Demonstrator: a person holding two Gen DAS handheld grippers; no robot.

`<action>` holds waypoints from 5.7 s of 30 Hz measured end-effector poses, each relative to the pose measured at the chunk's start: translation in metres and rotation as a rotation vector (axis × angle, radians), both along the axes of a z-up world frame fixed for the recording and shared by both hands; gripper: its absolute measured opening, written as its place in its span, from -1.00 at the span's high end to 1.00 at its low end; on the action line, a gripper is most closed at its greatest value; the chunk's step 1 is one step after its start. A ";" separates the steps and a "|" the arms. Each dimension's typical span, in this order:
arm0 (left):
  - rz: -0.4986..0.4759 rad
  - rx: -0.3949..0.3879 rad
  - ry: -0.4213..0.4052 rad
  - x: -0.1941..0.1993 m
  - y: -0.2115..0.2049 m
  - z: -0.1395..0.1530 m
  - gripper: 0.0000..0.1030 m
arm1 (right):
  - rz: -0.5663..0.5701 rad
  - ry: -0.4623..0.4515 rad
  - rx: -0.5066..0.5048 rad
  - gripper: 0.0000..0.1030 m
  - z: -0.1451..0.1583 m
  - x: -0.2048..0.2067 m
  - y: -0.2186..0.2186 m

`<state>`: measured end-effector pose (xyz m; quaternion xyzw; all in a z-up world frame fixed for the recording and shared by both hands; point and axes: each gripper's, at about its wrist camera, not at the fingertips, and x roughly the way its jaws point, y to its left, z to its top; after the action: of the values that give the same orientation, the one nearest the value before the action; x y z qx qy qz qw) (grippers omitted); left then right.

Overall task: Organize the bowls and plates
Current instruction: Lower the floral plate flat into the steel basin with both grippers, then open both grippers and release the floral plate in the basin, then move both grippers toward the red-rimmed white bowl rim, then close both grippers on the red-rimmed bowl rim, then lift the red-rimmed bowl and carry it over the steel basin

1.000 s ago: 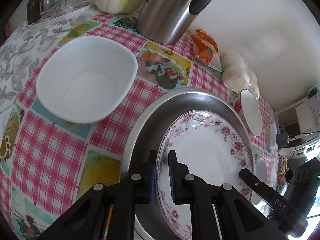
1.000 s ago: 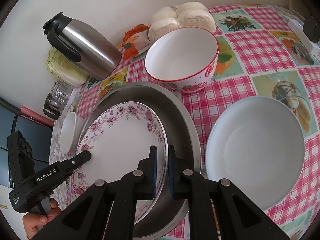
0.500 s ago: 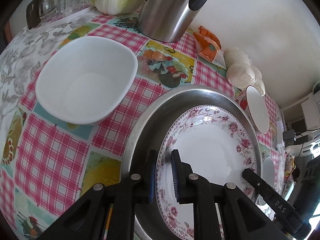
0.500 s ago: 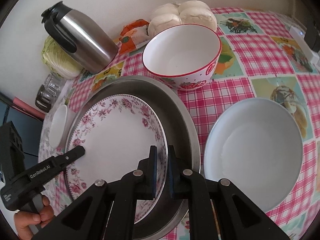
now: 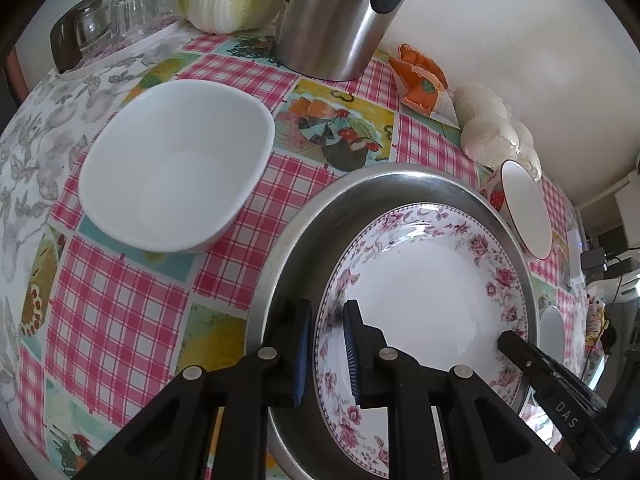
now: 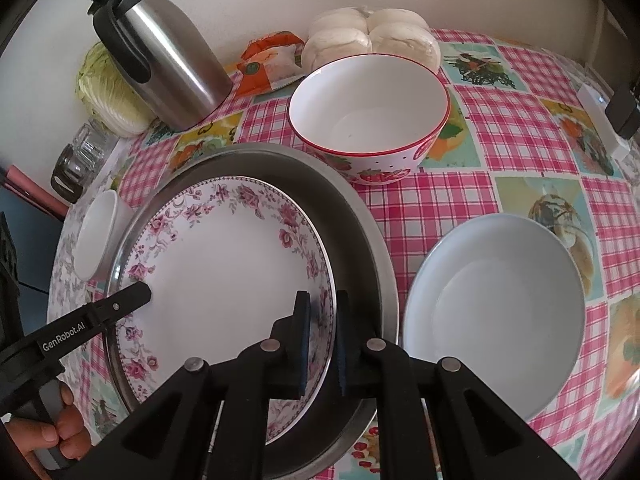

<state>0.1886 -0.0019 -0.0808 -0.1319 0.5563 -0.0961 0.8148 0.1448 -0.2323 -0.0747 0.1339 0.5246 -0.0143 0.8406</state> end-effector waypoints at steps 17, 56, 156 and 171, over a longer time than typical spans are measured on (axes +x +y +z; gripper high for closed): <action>-0.036 0.112 -0.086 -0.013 -0.009 0.040 -0.19 | -0.071 -0.129 -0.090 -0.03 0.061 -0.017 -0.009; 0.075 0.231 -0.256 -0.020 -0.006 0.071 -1.00 | -0.018 -0.258 -0.182 -0.77 0.079 -0.025 0.002; -0.269 0.205 -0.077 0.113 -0.202 0.006 0.81 | -0.146 -0.100 0.084 0.43 -0.025 0.089 -0.095; -0.308 0.139 -0.191 0.089 -0.222 0.039 0.79 | -0.165 -0.157 0.060 0.49 -0.003 0.075 -0.107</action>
<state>0.2774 -0.2241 -0.0420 0.0208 0.4954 -0.1930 0.8467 0.2200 -0.3398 -0.0773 0.2024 0.4447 -0.0572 0.8706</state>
